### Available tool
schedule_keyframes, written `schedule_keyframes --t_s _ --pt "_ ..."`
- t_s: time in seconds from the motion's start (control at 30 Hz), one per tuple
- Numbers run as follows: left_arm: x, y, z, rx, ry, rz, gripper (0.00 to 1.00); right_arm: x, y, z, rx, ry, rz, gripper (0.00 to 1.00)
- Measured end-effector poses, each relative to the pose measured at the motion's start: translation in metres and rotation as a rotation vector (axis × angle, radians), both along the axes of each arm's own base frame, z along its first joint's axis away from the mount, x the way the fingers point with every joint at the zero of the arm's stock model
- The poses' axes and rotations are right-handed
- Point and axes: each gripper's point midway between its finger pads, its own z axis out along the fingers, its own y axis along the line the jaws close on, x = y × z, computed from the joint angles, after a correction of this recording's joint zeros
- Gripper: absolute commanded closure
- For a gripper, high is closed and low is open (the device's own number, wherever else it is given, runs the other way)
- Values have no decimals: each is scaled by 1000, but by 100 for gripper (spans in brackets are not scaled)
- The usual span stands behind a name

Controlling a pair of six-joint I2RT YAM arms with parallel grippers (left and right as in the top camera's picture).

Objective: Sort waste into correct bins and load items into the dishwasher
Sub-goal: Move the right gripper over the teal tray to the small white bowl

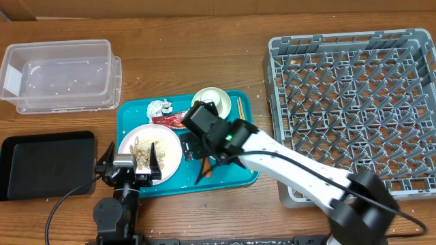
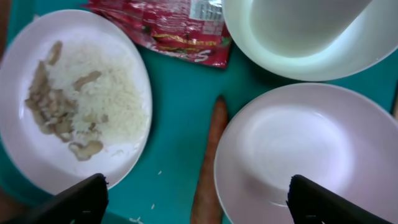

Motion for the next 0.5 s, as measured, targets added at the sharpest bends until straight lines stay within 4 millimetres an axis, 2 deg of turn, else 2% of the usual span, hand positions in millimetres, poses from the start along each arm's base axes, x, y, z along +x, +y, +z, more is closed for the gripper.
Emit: schedule_keyframes --t_s 0.1,0.2,0.5 --pt "0 0 0 0 0 0 0 3 -4 -23 -48 23 -50 13" --pt "0 0 0 0 0 0 0 8 -9 -32 -78 14 -93 17" --pt "0 0 0 0 0 0 0 29 -1 -24 -23 -73 -171 22"
